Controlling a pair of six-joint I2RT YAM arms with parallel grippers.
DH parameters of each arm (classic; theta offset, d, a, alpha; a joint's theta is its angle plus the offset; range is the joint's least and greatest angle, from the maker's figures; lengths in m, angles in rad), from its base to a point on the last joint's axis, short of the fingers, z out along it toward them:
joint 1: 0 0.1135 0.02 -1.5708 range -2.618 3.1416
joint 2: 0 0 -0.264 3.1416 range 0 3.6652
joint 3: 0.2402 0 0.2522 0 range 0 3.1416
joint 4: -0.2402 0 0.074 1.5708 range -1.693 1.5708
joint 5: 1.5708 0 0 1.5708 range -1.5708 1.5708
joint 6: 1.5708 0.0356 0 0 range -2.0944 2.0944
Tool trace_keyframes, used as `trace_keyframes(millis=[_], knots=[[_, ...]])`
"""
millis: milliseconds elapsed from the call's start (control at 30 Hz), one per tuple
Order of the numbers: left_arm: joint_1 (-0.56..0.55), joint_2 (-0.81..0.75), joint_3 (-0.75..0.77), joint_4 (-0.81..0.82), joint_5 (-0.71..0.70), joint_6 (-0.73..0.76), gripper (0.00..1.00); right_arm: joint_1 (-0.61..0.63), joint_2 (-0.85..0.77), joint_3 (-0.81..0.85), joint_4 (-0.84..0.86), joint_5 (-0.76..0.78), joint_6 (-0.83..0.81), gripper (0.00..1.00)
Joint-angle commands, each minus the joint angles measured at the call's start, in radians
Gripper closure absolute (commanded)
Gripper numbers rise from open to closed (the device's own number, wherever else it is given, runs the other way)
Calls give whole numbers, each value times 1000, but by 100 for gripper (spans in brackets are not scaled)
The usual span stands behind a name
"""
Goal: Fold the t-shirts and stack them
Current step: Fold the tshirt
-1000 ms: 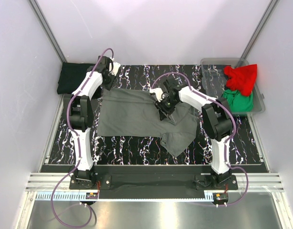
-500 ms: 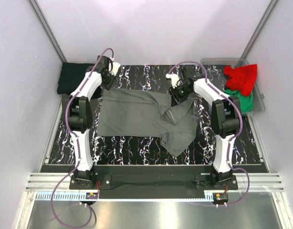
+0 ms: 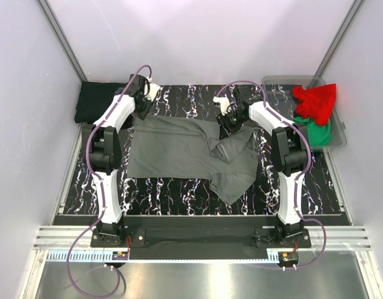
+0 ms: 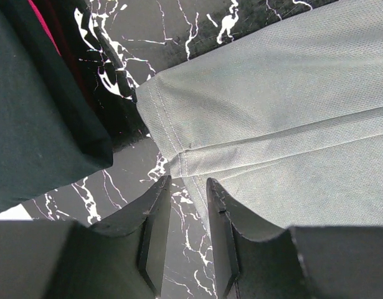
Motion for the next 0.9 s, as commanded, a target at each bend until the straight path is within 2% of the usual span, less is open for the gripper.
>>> trace_keyframes(millis=[0, 633, 733, 767, 867], knots=[[-2, -70, 3, 26, -26, 16, 66, 5, 4, 36, -24, -19, -26, 59], [-5, -69, -3, 28, -37, 24, 66, 7, 64, 40, -70, -90, -28, 60], [-7, -70, -6, 28, -40, 25, 66, 7, 72, 54, -70, -95, -23, 64], [-7, -70, -6, 28, -40, 24, 66, 5, 73, 59, -70, -99, -22, 71], [-8, -70, -8, 26, -40, 25, 66, 8, 67, 77, -70, -110, -17, 80]])
